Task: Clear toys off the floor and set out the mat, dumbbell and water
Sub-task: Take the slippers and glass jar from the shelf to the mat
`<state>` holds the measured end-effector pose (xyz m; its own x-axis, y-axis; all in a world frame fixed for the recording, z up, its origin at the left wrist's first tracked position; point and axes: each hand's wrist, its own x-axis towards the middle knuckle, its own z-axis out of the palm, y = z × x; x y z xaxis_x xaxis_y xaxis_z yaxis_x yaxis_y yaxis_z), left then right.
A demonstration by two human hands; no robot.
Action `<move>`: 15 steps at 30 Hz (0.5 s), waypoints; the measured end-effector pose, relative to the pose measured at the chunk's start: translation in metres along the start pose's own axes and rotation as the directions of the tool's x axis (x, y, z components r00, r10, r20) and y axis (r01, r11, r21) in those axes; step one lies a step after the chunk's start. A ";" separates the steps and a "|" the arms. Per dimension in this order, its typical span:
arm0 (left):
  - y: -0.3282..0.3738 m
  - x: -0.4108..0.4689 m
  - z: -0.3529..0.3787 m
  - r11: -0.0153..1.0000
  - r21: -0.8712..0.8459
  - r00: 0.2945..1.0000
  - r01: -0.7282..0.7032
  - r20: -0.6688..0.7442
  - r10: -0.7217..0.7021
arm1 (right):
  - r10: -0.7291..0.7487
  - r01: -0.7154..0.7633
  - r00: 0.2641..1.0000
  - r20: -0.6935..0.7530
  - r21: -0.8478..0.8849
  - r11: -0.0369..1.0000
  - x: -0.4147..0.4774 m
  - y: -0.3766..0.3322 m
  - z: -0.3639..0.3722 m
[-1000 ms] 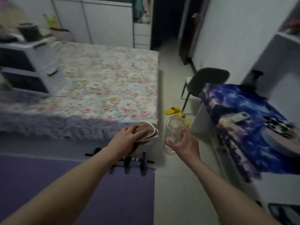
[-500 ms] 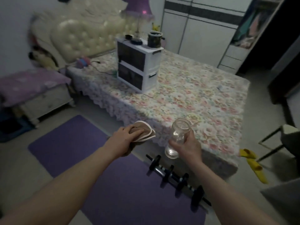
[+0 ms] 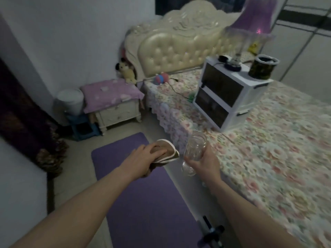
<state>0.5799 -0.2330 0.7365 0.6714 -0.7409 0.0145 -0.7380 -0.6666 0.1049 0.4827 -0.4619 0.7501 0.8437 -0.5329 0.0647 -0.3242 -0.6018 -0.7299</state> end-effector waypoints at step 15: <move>-0.242 0.135 -0.003 0.995 -0.019 0.995 0.096 -0.014 -0.096 | 0.019 -0.020 0.999 0.027 0.021 1.000 0.215 -0.101 0.160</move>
<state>0.8490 -0.1716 0.7159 0.7402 -0.6722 0.0187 -0.6688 -0.7330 0.1243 0.7653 -0.4212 0.7288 0.8483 -0.5285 0.0325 -0.3320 -0.5788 -0.7449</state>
